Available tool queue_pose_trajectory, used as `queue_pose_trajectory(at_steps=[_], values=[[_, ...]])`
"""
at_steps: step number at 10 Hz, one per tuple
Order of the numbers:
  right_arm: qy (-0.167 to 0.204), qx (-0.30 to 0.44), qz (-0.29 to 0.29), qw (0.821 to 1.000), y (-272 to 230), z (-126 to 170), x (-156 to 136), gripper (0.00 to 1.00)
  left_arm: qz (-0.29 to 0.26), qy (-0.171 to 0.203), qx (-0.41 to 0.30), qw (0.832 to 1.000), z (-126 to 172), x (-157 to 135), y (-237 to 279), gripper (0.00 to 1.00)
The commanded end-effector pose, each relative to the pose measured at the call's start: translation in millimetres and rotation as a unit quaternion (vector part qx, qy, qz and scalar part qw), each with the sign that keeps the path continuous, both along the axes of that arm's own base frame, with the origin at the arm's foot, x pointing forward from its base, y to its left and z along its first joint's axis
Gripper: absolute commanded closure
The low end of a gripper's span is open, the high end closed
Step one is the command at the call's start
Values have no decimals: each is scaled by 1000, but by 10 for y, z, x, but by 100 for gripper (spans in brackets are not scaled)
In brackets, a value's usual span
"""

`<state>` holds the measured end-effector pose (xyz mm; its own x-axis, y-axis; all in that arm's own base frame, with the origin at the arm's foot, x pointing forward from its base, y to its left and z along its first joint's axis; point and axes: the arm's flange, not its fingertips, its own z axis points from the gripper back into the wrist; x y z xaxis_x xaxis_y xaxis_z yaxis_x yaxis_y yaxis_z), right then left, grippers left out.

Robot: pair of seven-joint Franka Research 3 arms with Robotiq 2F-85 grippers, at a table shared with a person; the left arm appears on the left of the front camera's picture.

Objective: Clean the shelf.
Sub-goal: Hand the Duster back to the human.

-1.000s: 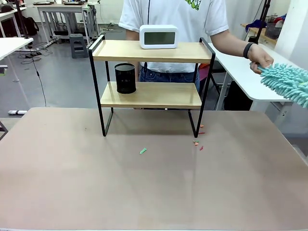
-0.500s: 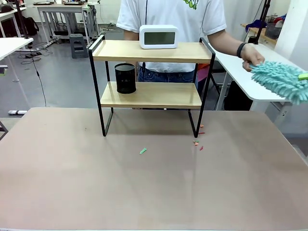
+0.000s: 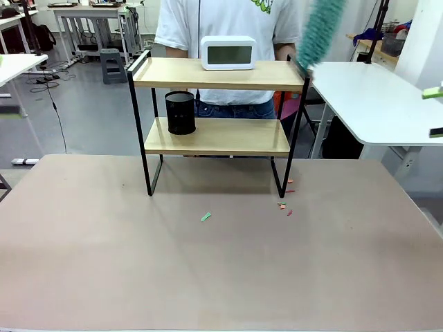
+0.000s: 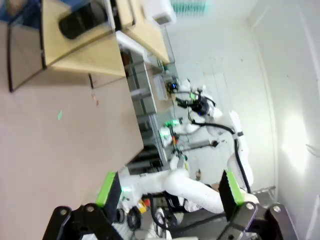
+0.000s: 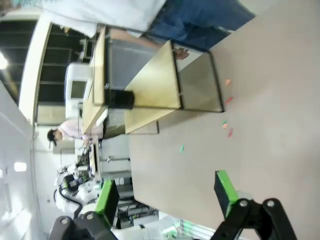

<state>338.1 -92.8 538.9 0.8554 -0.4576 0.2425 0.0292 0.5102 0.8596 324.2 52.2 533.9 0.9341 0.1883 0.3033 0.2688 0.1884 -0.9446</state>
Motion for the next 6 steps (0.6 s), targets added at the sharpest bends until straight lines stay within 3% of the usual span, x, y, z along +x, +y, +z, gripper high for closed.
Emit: queue_pose_trajectory(at_steps=[1,2,3,4,5,6], values=[[-15,41,75,996,522,0,-22,0,-71,77,-15,994,-439,268,-505,0],[4,70,125,990,1000,-99,17,0,-105,104,-21,989,-747,308,-822,0],[26,109,175,978,1418,-217,49,0,-105,99,-37,989,-919,318,-1049,0],[47,135,205,968,1761,-353,74,0,-101,99,-64,988,-972,330,-1173,0],[87,107,214,967,1963,-503,85,0,-107,104,-20,989,-837,261,-944,0],[26,104,179,978,1565,-201,-60,0,-107,104,-20,989,-837,261,-944,0]])
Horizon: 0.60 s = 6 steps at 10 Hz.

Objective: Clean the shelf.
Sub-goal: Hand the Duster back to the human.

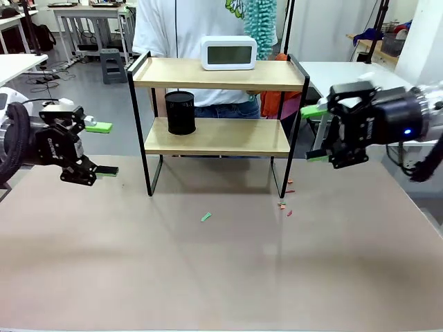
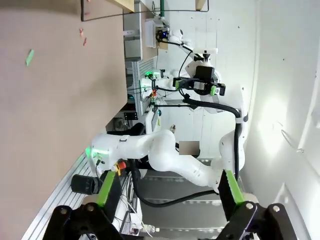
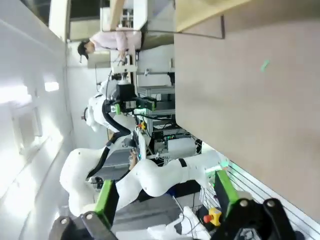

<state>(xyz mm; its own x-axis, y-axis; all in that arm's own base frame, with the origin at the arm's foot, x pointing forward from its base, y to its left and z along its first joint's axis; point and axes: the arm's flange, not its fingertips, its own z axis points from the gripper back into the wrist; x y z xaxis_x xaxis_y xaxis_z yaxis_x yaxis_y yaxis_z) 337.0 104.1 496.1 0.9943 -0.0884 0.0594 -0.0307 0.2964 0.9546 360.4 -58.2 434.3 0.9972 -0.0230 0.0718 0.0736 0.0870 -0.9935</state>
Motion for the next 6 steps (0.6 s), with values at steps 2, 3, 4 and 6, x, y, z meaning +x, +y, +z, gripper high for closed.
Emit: queue_pose_trajectory(at_steps=[2,3,4,6], values=[[-34,-5,-38,999,-403,227,-48,0,6,-13,11,1000,160,-101,161,0],[-34,-5,-38,999,-403,227,-48,0,6,-13,11,1000,160,-101,161,0],[-34,-5,-38,999,-403,227,-48,0,6,-13,11,1000,160,-101,161,0],[-34,-5,-38,999,-403,227,-48,0,6,-13,11,1000,160,-101,161,0]])
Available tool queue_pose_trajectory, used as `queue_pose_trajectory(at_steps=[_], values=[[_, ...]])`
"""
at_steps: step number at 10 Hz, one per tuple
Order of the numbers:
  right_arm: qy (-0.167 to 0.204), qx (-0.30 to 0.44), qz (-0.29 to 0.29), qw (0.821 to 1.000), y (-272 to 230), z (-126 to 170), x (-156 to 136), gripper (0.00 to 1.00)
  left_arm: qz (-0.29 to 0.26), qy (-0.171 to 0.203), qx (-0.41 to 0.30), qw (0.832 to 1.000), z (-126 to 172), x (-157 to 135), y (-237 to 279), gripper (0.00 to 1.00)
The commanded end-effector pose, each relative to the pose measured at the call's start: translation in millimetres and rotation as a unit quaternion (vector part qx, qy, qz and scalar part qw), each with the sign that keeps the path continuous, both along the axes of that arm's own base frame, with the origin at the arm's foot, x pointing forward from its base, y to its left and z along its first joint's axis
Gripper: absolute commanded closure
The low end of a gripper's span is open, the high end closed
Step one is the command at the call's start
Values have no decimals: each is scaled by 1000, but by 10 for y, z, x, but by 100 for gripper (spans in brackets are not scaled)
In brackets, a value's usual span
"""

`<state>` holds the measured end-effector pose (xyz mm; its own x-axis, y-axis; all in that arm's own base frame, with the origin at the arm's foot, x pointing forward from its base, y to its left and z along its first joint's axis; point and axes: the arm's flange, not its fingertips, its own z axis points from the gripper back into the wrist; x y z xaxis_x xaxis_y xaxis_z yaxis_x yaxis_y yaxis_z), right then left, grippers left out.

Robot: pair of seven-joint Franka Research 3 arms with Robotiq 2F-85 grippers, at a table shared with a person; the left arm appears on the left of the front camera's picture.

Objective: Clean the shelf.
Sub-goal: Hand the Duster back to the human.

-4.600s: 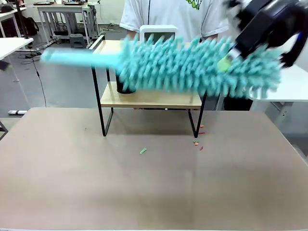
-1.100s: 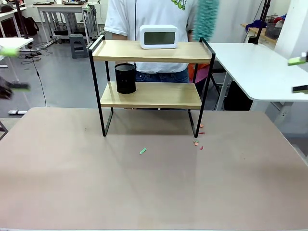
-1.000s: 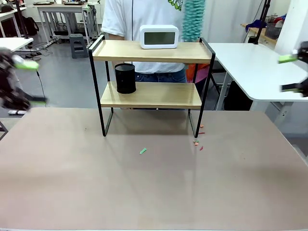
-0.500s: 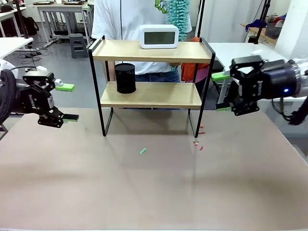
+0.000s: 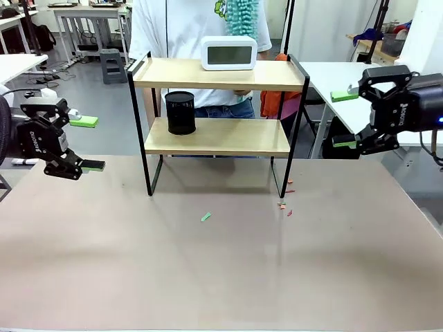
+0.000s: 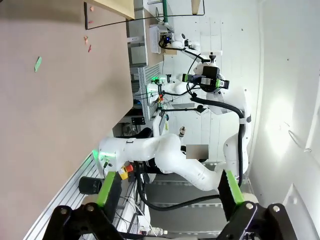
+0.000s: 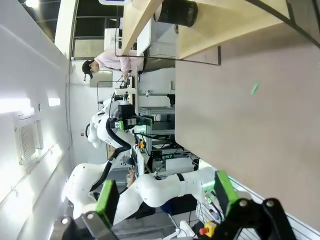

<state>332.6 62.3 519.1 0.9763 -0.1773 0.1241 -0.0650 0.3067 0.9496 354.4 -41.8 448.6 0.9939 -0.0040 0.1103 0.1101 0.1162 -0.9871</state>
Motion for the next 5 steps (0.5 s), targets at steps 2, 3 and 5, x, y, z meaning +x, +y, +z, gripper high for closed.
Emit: queue_pose_trajectory(at_steps=[2,3,5], values=[[-1,-2,8,1000,15,-2,-4,0,-4,7,-3,1000,16,-41,-3,0],[-1,-2,8,1000,15,-2,-4,0,-4,7,-3,1000,16,-41,-3,0],[-1,-2,8,1000,15,-2,-4,0,-4,7,-3,1000,16,-41,-3,0]])
